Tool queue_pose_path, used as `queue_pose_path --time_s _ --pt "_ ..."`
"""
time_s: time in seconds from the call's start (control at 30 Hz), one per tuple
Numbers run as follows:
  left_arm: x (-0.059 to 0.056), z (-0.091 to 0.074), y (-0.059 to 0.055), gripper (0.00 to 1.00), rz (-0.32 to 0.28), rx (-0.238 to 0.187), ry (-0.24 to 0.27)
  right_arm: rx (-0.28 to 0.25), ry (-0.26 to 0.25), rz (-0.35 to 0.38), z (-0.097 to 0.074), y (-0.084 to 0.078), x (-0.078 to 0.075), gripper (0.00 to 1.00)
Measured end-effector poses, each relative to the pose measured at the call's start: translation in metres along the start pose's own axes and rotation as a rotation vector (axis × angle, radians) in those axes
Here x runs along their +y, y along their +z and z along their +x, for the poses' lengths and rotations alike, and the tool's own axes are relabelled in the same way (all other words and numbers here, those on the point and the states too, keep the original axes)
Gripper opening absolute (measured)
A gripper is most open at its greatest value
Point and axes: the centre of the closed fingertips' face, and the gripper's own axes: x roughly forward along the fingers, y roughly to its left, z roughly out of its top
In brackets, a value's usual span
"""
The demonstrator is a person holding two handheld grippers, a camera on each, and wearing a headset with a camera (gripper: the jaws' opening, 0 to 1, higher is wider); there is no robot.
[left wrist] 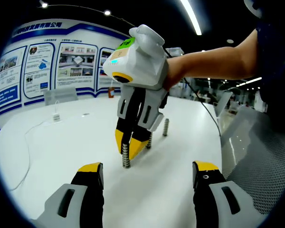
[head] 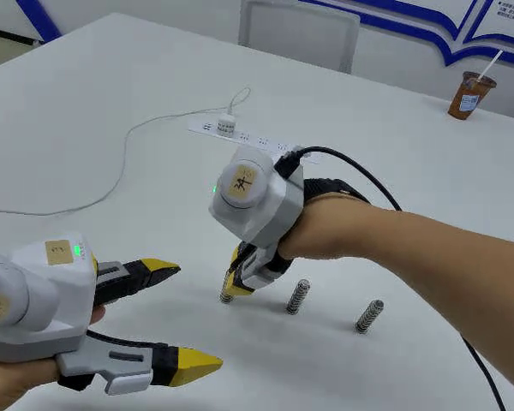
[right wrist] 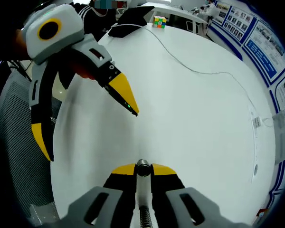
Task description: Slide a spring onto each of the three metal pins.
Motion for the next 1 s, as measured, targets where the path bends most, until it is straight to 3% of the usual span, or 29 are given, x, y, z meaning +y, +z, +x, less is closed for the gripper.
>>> queue_pose_path --time_s 0.37,0.6,1.0 --pt "-0.002 0.002 0.000 0.78 0.003 0.007 -0.007 -0.031 -0.011 0.033 -0.001 -0.004 0.000 0.17" --pt "-0.002 0.004 0.003 0.79 0.007 0.008 -0.009 -0.110 -0.022 0.087 -0.016 -0.003 -0.005 0.23" --pt "0.000 0.006 0.003 0.79 0.014 0.014 -0.015 -0.214 -0.072 0.159 -0.036 -0.023 -0.011 0.41"
